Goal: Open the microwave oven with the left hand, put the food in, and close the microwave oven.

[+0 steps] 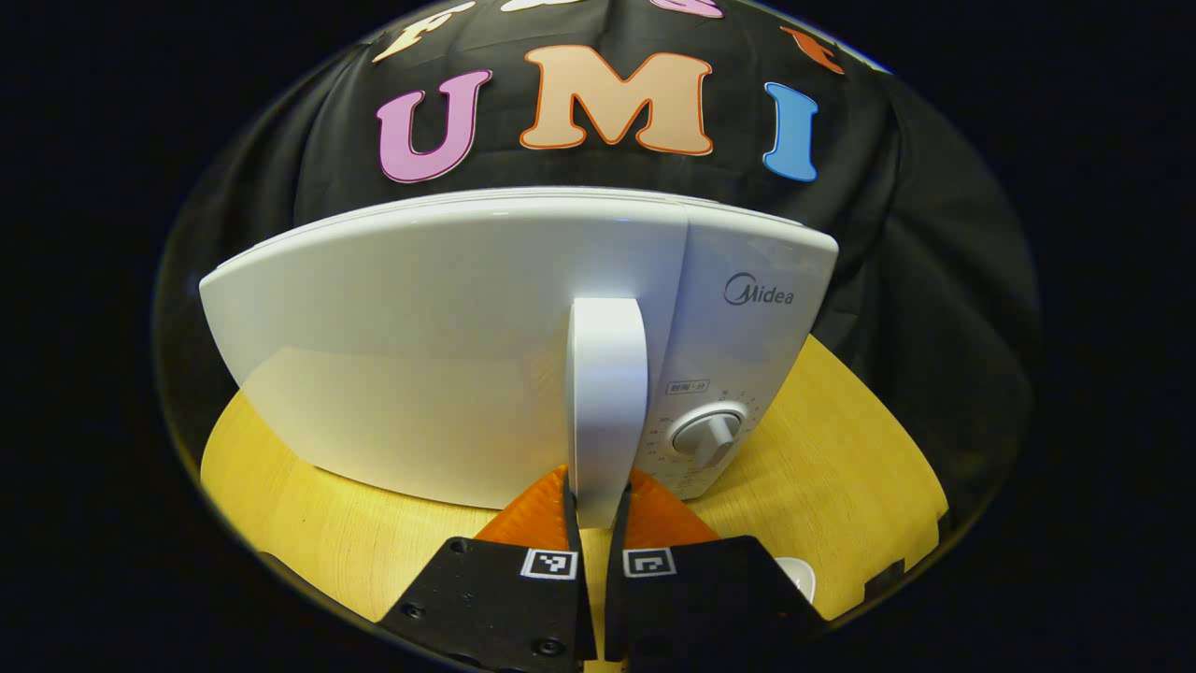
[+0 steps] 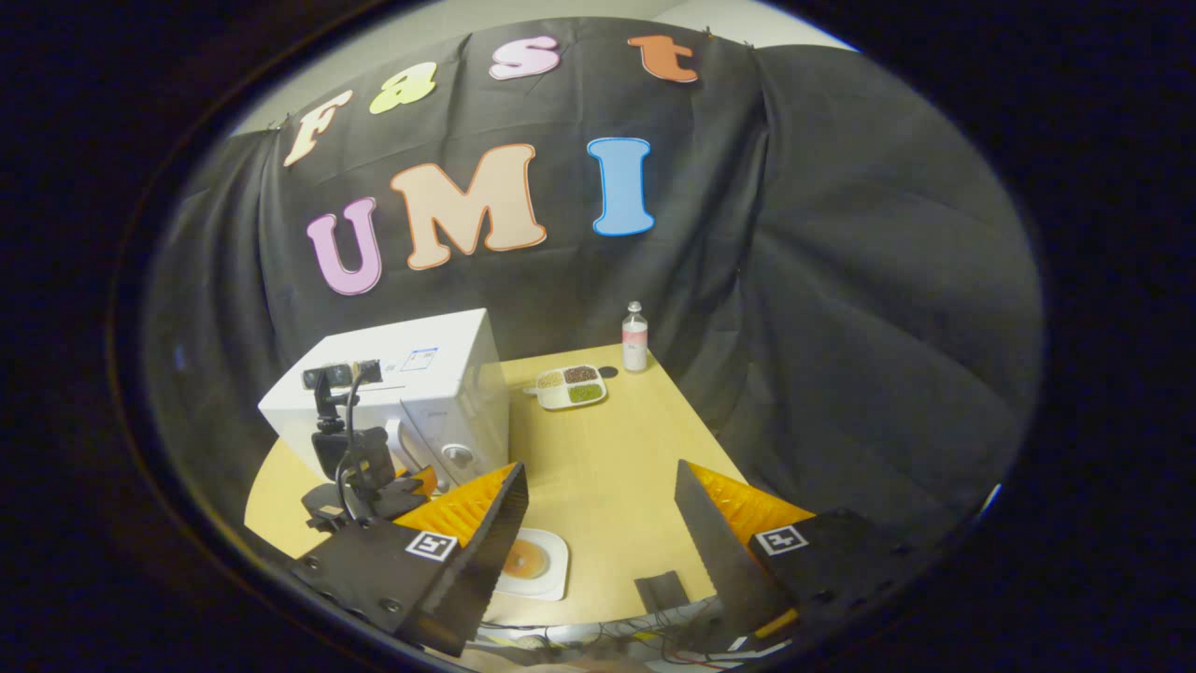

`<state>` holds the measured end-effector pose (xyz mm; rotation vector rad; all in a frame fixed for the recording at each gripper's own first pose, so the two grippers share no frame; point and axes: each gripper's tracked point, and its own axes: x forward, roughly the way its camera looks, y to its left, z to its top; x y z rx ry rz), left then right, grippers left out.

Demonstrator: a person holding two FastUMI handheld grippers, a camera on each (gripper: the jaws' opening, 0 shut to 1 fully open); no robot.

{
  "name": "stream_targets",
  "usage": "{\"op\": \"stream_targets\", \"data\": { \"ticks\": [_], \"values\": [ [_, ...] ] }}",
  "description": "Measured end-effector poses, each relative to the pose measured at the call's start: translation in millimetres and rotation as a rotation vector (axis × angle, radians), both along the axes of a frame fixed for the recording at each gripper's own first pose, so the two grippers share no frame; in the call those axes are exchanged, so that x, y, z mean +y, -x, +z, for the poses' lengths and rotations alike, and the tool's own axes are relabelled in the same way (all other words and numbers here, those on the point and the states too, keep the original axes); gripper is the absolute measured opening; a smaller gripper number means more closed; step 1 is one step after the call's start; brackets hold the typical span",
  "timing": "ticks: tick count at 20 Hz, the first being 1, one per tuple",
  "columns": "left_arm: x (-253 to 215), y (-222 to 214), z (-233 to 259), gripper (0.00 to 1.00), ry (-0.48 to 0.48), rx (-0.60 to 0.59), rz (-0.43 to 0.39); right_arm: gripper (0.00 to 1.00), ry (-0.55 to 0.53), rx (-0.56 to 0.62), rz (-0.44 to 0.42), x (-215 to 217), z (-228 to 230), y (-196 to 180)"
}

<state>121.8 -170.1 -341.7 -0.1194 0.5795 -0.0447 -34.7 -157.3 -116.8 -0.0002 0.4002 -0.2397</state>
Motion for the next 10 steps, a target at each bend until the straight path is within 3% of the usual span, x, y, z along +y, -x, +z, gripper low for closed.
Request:
{"op": "stream_targets", "data": {
  "ticks": [3,7,8,10],
  "values": [
    [3.3,33.0,1.1,0.03,0.031,0.027,0.026,0.99,0.001,0.01,0.018,0.9,-3.9,-3.7],
    [12.1,75.7,1.7,0.02,0.016,0.019,-0.04,0.99,-0.038,0.056,0.08,13.8,-23.9,-10.2],
    [14.2,84.5,-0.2,0.02,0.017,0.036,-0.049,0.93,-0.037,0.062,0.101,18.1,-27.4,-11.2],
    [18.4,93.7,1.8,0.02,0.003,0.032,-0.063,0.93,-0.023,0.06,0.14,31.4,-27.8,-19.6]
  ]
}}
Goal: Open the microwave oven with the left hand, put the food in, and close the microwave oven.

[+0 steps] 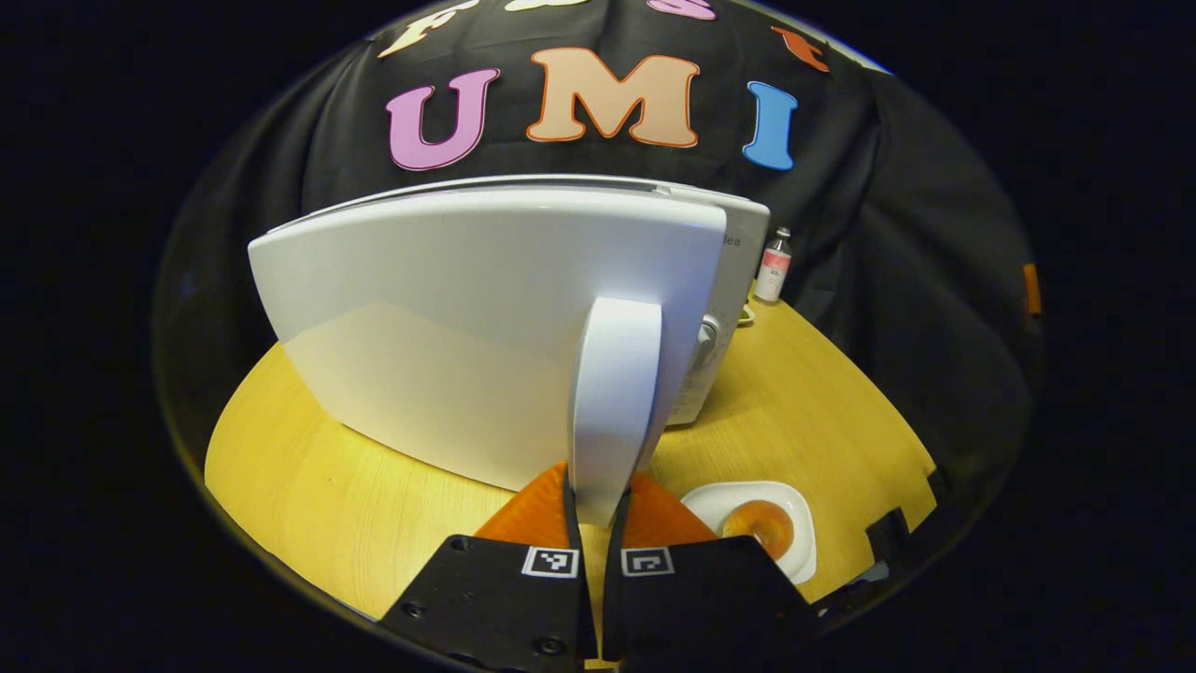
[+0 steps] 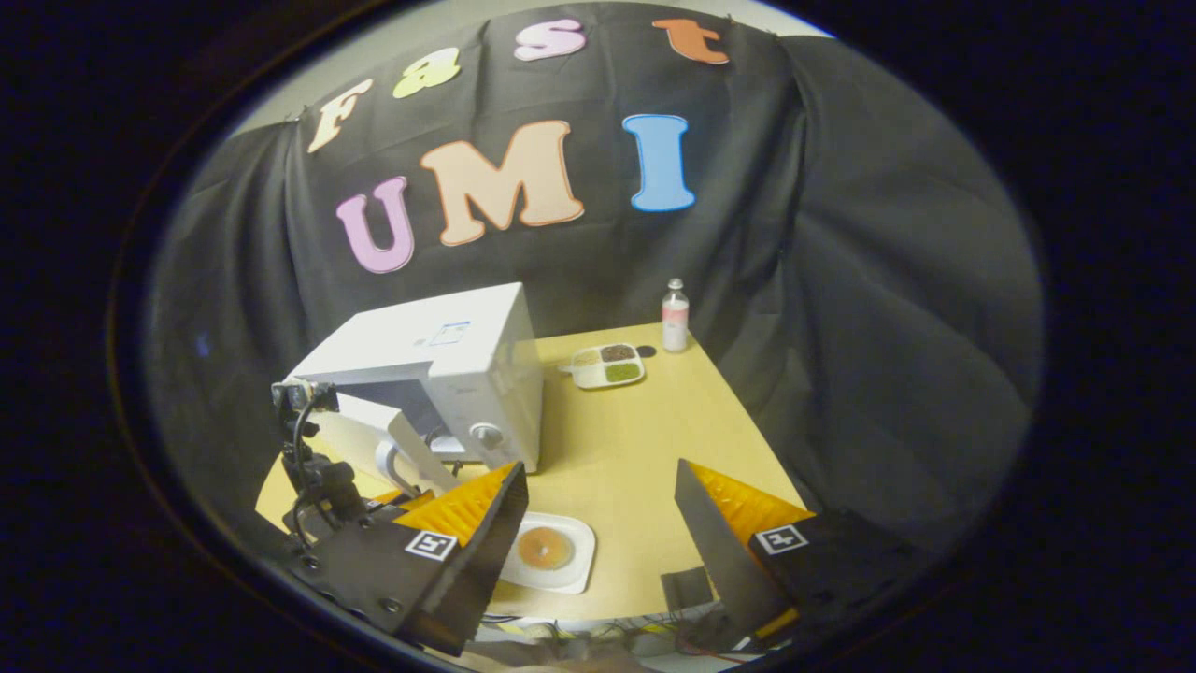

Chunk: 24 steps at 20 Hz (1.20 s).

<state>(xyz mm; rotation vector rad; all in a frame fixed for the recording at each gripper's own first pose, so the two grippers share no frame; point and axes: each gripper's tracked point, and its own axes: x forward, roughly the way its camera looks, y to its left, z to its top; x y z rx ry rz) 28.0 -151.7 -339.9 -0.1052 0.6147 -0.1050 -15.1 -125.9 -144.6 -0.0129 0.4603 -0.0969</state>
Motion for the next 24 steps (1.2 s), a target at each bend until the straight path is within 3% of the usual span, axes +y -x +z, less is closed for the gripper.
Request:
{"op": "stream_targets", "data": {
  "ticks": [6,9,10,12,14,15,18,20,21,22,24],
  "values": [
    [13.2,33.7,-0.6,0.07,-0.016,0.013,-0.001,0.93,-0.012,-0.002,0.07,28.4,-6.8,9.0],
    [24.2,51.4,1.9,0.17,-0.006,0.023,0.019,0.93,-0.021,-0.002,0.08,38.4,-10.2,15.1],
    [27.1,56.8,4.4,0.2,0.016,0.025,0.033,0.99,-0.022,-0.002,0.082,41.2,-11.5,16.2],
    [37.7,66.0,7.3,0.24,0.035,0.027,0.06,0.99,-0.023,0.001,0.088,46.6,-14.9,20.1],
    [52.9,75.6,9.7,0.32,0.009,0.019,0.081,0.99,-0.023,0.002,0.094,50.8,-18.3,24.0],
    [59.2,81.0,10.7,0.55,0.002,0.018,0.088,0.99,-0.026,0.005,0.099,54.3,-20.1,26.6],
    [82.3,96.8,12.2,0.92,-0.005,0.019,0.13,0.93,-0.021,0.005,0.116,62.8,-22.7,31.2],
    [92.1,107.9,14.1,1.0,0.004,0.024,0.158,0.93,-0.013,0.006,0.127,67.2,-24.8,32.7],
    [97.7,113.8,14.7,1.0,0.003,0.028,0.17,0.99,-0.012,0.006,0.132,70.2,-26.0,34.7],
    [103.3,118.6,14.5,1.0,-0.003,0.03,0.183,0.93,-0.013,0.007,0.138,72.5,-26.2,35.4],
    [116.1,130.9,18.2,1.0,-0.012,0.032,0.214,0.93,-0.009,0.011,0.151,77.1,-29.6,36.7]
  ]
}}
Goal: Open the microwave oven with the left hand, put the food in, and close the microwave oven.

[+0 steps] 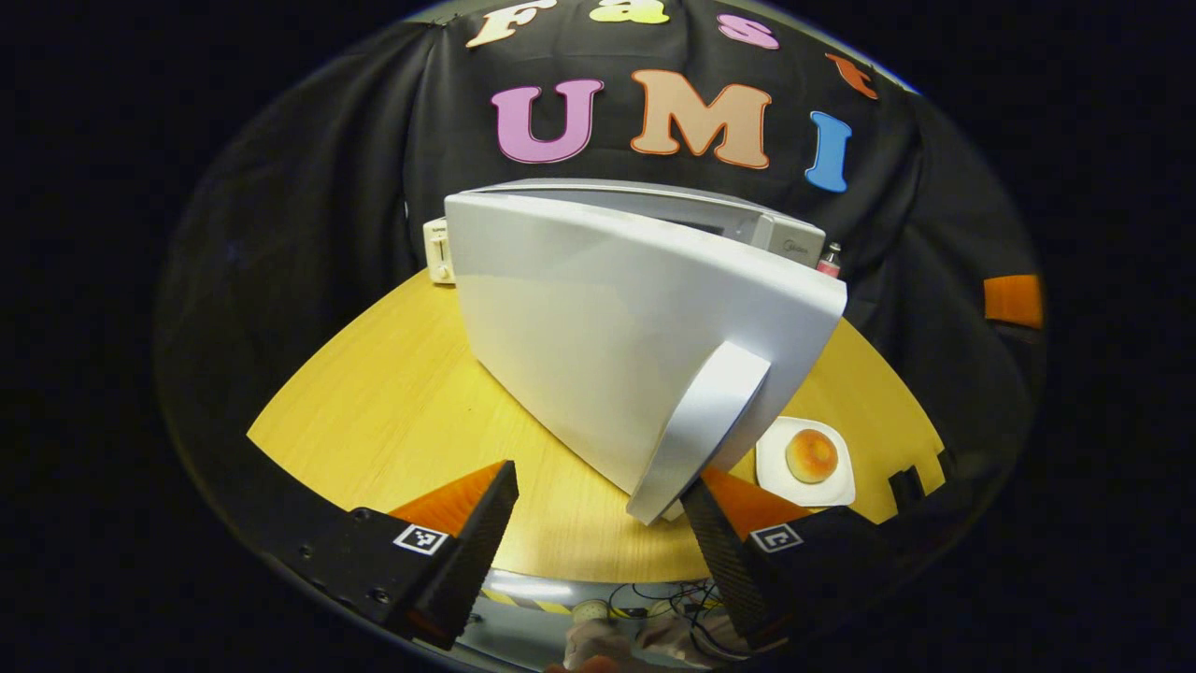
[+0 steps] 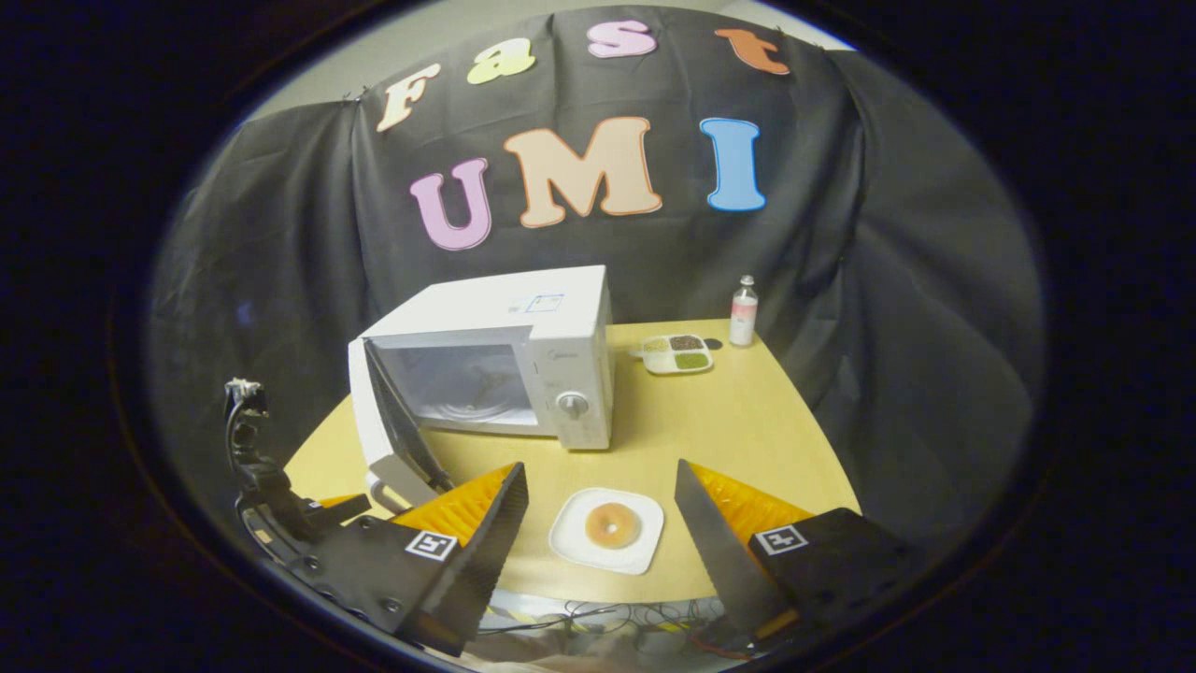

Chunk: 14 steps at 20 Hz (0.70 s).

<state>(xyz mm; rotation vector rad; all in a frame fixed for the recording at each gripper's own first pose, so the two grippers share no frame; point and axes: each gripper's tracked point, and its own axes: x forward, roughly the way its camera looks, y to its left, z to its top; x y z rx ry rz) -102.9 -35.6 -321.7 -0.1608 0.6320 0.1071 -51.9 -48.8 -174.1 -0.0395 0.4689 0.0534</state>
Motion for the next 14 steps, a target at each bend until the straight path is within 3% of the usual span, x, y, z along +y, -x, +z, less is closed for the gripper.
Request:
{"op": "stream_targets", "data": {
  "ticks": [1,2,14],
  "values": [
    [6.3,6.2,2.3,1.0,0.004,-0.002,0.02,0.93,0.003,0.004,0.008,2.4,-3.0,1.4],
    [12.3,13.0,3.0,1.0,0.011,0.0,0.039,0.99,0.005,0.009,0.015,5.0,-5.3,0.9],
    [115.3,92.2,6.1,1.0,0.029,0.04,0.367,0.99,0.002,0.14,0.082,30.4,-60.0,-3.8]
  ]
}}
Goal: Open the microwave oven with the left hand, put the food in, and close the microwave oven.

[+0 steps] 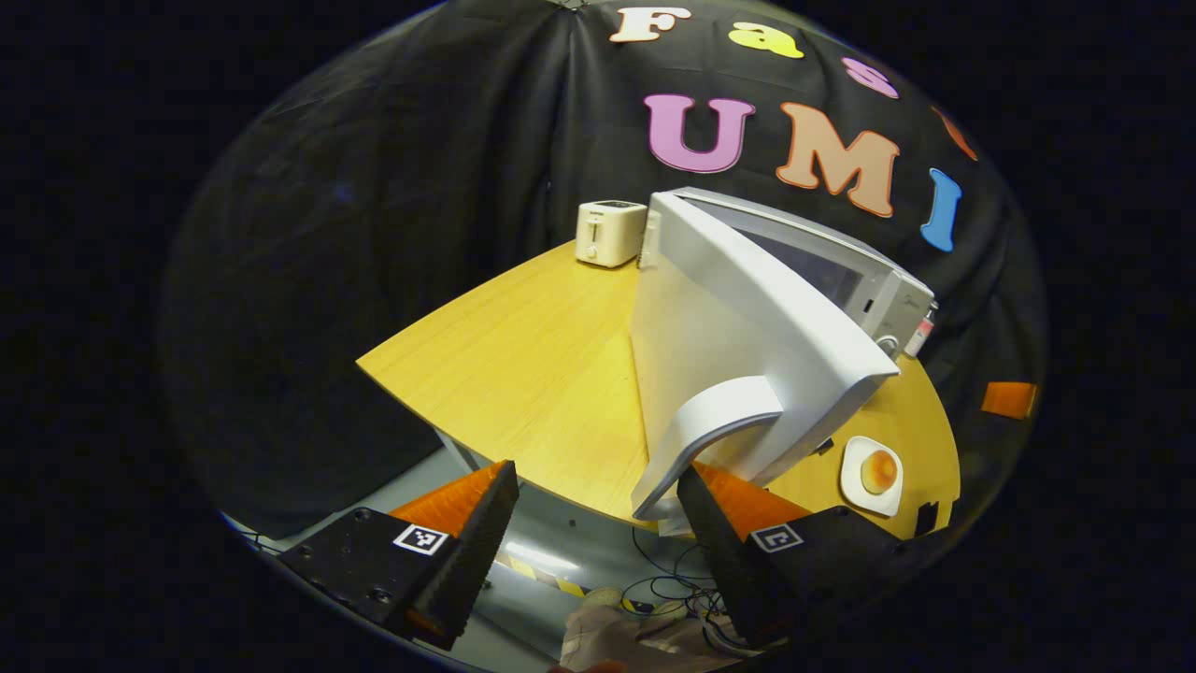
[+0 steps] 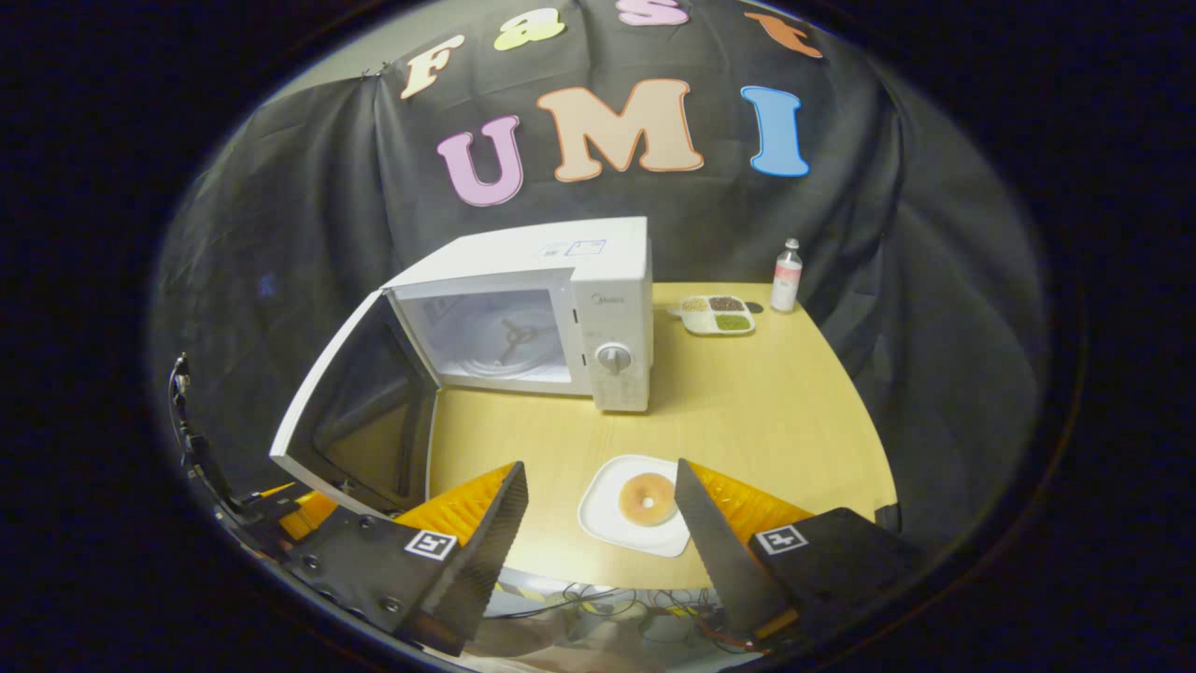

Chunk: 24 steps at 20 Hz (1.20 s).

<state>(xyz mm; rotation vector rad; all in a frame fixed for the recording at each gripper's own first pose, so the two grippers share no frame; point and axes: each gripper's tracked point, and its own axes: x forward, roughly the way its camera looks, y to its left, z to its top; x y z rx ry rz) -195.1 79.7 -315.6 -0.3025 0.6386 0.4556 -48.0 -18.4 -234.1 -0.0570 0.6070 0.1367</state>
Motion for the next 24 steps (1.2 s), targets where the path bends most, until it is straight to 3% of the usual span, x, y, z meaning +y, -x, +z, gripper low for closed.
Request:
{"op": "stream_targets", "data": {
  "ticks": [4,8,9,11,13,14,16,17,19,20,21,22,23,24],
  "values": [
    [25.0,16.2,-1.3,0.98,0.012,0.011,0.061,0.99,0.026,0.056,-0.014,-11.2,-29.7,-7.2],
    [67.0,36.8,3.3,1.0,-0.11,0.057,0.114,0.99,0.035,0.119,-0.045,-26.2,-63.0,-17.5],
    [76.8,40.7,5.4,1.0,-0.124,0.063,0.132,0.94,0.029,0.139,-0.049,-28.2,-71.4,-20.4],
    [92.5,46.1,10.0,0.99,-0.141,0.069,0.181,0.94,0.026,0.182,-0.064,-34.3,-87.7,-24.0],
    [104.2,50.3,21.2,0.99,-0.147,0.054,0.239,1.0,0.016,0.208,-0.077,-36.4,-100.3,-29.1],
    [110.2,55.2,26.2,0.99,-0.154,0.047,0.271,0.94,0.012,0.224,-0.08,-37.7,-107.1,-31.5],
    [119.1,60.9,37.9,0.99,-0.17,0.029,0.334,0.94,0.008,0.257,-0.08,-39.2,-122.4,-37.7],
    [122.7,62.1,44.9,0.99,-0.175,0.018,0.363,1.0,0.013,0.276,-0.078,-41.5,-130.3,-41.6],
    [128.4,66.0,59.6,0.99,-0.192,-0.007,0.418,1.0,0.024,0.31,-0.073,-45.3,-145.9,-48.2],
    [131.2,67.2,68.0,0.99,-0.203,-0.022,0.444,0.94,0.029,0.328,-0.068,-46.3,-154.4,-50.7],
    [132.9,67.6,76.9,0.99,-0.21,-0.038,0.47,1.0,0.032,0.349,-0.061,-47.1,-161.0,-53.0],
    [134.2,68.0,85.1,0.99,-0.217,-0.053,0.496,0.94,0.033,0.368,-0.052,-46.9,-168.6,-55.2],
    [135.8,66.7,93.0,0.98,-0.223,-0.072,0.519,0.94,0.039,0.386,-0.043,-47.7,-173.9,-55.3],
    [134.8,69.4,100.1,0.98,-0.229,-0.086,0.538,1.0,0.05,0.399,-0.033,-48.8,-180.4,-56.4]
  ]
}}
